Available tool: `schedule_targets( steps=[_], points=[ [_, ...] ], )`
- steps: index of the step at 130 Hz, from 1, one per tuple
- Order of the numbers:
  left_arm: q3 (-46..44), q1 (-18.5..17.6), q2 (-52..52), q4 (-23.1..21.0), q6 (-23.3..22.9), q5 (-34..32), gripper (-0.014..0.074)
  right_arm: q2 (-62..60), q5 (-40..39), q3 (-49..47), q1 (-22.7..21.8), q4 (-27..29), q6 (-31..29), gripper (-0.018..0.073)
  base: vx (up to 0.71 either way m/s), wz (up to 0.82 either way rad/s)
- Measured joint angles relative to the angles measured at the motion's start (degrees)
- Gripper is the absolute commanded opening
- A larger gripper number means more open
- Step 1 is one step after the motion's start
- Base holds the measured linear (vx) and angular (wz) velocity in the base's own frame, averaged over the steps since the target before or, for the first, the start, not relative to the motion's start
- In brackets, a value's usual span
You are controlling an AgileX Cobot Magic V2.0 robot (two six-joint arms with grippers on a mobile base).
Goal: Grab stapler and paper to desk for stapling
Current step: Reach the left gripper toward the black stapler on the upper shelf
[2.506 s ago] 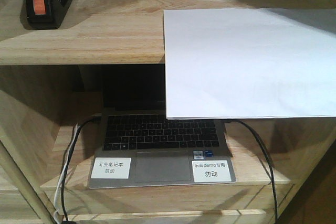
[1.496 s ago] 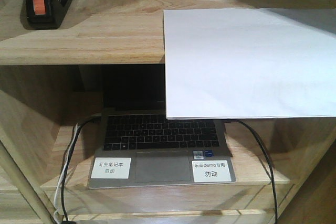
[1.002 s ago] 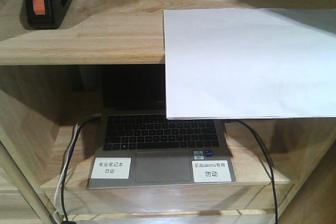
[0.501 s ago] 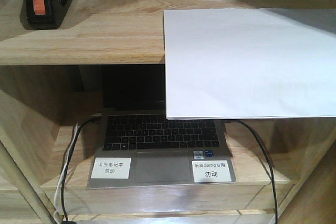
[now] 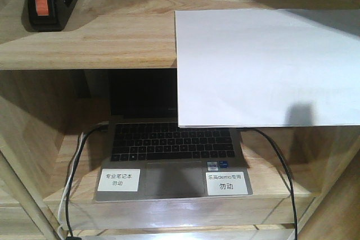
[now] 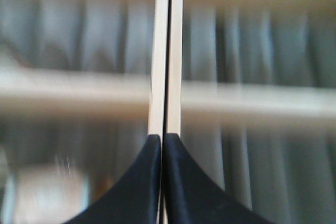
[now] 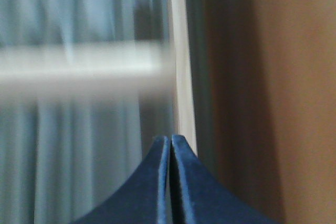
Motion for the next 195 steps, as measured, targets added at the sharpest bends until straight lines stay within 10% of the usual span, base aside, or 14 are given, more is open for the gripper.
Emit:
schedule_targets(
  steps=[37, 80, 126, 195],
  points=[
    [-0.47, 0.00, 8.58, 0.00, 0.02, 11.96, 0.0237, 7.95, 15.94, -1.18, 0.00, 0.00, 0.00, 0.0137, 0.00, 0.00],
    [-0.43, 0.00, 10.38, 0.02, 0.07, 21.04, 0.0732, 10.41, 22.39, -1.18, 0.00, 0.00, 0.00, 0.0730, 0.00, 0.00],
    [-0.43, -3.37, 10.38, 0.32, -0.09, 21.10, 0.0719, 10.41, 22.79, -1.18, 0.00, 0.00, 0.00, 0.0689, 0.00, 0.00],
    [-0.43, -28.02, 16.70, 0.38, 0.01, 19.05, 0.0695, 10.41, 22.79, -1.18, 0.00, 0.00, 0.00, 0.0487, 0.00, 0.00]
  ],
)
